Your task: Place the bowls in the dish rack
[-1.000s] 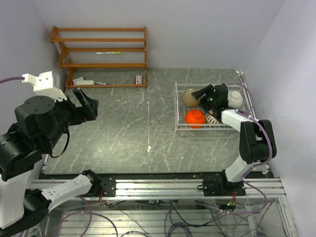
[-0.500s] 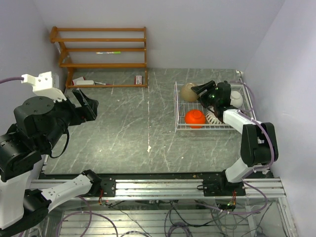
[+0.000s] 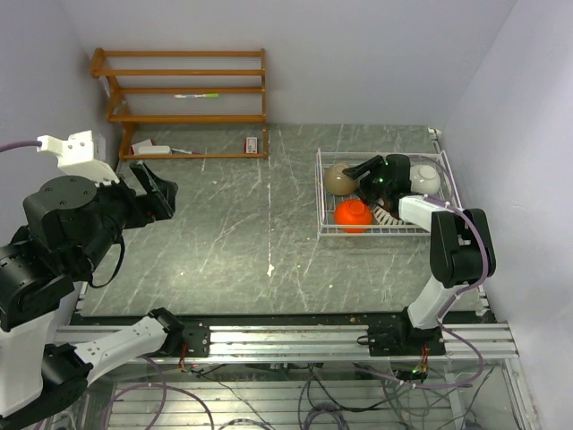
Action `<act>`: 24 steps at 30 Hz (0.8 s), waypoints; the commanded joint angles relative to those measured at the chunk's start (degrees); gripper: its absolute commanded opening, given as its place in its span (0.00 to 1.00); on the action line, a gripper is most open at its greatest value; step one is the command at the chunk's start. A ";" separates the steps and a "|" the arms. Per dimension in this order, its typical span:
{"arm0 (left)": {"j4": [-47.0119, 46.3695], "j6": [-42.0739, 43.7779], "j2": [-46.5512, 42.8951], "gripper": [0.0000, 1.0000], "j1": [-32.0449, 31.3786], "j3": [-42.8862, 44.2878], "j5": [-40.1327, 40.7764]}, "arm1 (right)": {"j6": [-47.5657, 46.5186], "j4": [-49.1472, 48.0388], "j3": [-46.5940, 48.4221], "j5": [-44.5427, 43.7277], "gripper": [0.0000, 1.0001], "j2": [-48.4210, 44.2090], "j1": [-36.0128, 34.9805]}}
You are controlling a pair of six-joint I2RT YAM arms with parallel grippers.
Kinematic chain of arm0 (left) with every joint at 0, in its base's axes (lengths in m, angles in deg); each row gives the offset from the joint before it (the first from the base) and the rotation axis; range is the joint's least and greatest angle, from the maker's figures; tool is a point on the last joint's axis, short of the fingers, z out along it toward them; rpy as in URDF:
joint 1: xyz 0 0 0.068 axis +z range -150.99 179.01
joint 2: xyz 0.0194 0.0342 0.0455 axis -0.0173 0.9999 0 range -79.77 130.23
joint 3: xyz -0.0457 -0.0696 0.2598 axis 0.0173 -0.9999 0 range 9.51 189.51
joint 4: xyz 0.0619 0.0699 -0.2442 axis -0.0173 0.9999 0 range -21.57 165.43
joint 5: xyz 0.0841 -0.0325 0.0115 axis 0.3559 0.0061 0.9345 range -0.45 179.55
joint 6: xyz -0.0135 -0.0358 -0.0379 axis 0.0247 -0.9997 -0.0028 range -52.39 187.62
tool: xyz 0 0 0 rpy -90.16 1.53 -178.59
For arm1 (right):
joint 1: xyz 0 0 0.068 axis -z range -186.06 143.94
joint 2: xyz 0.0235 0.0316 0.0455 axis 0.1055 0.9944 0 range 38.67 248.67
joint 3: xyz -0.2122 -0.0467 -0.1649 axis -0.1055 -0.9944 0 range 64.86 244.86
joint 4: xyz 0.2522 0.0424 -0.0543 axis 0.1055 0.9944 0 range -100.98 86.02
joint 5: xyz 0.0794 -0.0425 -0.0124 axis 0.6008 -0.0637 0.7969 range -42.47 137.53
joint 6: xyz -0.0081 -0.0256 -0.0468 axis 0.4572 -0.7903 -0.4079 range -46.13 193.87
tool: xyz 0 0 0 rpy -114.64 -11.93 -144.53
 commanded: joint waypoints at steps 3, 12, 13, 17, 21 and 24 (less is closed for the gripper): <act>-0.14 0.18 -0.07 0.99 -0.39 0.31 0.94 | -1.14 3.66 6.07 0.05 0.28 1.02 0.23; -1.18 0.20 -0.16 0.99 -0.37 -0.51 0.47 | -5.93 15.49 12.96 -1.88 0.76 1.41 0.30; -1.30 0.18 -0.17 0.99 -0.33 -0.64 0.32 | -6.48 17.02 13.78 -2.08 0.80 1.47 0.25; -1.58 0.00 -0.54 0.99 -0.38 -1.34 -0.13 | -8.73 20.93 15.58 -2.24 1.00 1.70 0.30; -1.68 -0.42 -1.11 0.99 -0.32 -1.82 -0.24 | -9.60 23.03 15.81 -2.57 1.00 0.50 0.24; -1.38 -0.69 -1.44 0.99 -0.40 -1.83 -0.12 | -10.59 26.22 17.01 -3.34 1.00 -0.30 0.28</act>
